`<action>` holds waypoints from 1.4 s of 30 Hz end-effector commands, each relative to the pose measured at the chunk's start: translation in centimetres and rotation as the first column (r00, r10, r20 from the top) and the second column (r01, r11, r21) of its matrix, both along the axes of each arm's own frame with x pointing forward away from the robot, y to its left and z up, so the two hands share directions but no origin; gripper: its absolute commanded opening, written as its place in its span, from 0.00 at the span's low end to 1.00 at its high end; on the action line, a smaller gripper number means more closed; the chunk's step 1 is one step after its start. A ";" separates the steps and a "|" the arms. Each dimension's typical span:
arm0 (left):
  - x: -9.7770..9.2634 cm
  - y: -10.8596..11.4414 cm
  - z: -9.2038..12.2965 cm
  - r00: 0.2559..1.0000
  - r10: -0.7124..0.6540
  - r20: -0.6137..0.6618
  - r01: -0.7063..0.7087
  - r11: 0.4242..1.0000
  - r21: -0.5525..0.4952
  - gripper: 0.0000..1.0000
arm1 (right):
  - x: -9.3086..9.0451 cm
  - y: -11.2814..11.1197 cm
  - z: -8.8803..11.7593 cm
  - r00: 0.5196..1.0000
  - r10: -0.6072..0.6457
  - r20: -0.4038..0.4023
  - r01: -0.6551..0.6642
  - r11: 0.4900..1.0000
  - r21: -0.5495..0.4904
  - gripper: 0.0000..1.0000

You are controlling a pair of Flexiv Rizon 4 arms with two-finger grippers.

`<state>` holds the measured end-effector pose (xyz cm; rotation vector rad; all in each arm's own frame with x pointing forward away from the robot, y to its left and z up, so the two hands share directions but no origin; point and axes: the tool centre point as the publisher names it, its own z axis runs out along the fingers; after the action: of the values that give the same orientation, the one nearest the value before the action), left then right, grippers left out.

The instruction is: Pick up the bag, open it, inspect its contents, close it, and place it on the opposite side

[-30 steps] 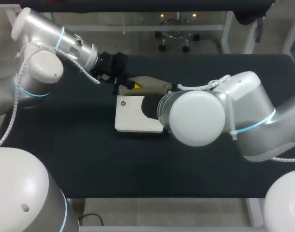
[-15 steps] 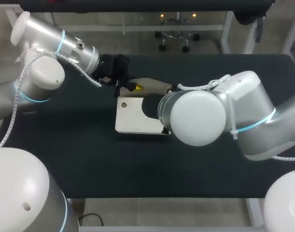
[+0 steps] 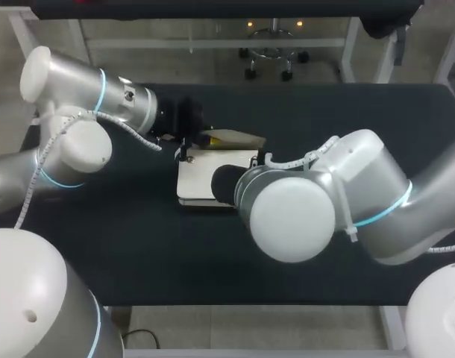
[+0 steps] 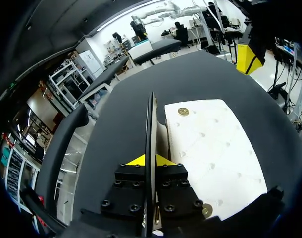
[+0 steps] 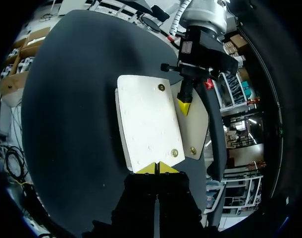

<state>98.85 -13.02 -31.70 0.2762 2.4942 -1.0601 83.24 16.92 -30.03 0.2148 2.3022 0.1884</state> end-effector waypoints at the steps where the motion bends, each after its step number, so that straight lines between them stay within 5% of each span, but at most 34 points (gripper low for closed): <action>1: 0.0 0.1 -0.8 0.999 -0.005 0.041 0.007 0.999 -0.044 0.00 | -0.8 0.7 -1.4 0.999 0.006 0.048 -0.006 1.000 -0.006 0.00; 21: 2.8 2.3 -0.8 0.997 -0.071 -0.011 0.071 0.996 -0.048 0.00 | -0.6 4.1 -5.4 0.995 0.085 0.048 -0.083 0.996 -0.046 0.00; 27: 2.7 2.1 -1.0 0.995 -0.095 -0.020 0.094 0.995 -0.044 0.00 | 0.0 3.8 -6.0 0.995 0.060 0.074 -0.055 0.996 -0.076 0.40; 42: 2.0 1.5 -1.5 0.991 -0.133 -0.028 0.133 0.991 -0.008 0.00 | 2.5 2.1 -6.5 0.994 0.028 0.107 -0.020 0.996 -0.082 0.40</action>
<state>100.84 -11.44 -33.26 0.4314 2.5257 -1.1285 85.48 19.22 -36.13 0.1394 2.2104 0.1009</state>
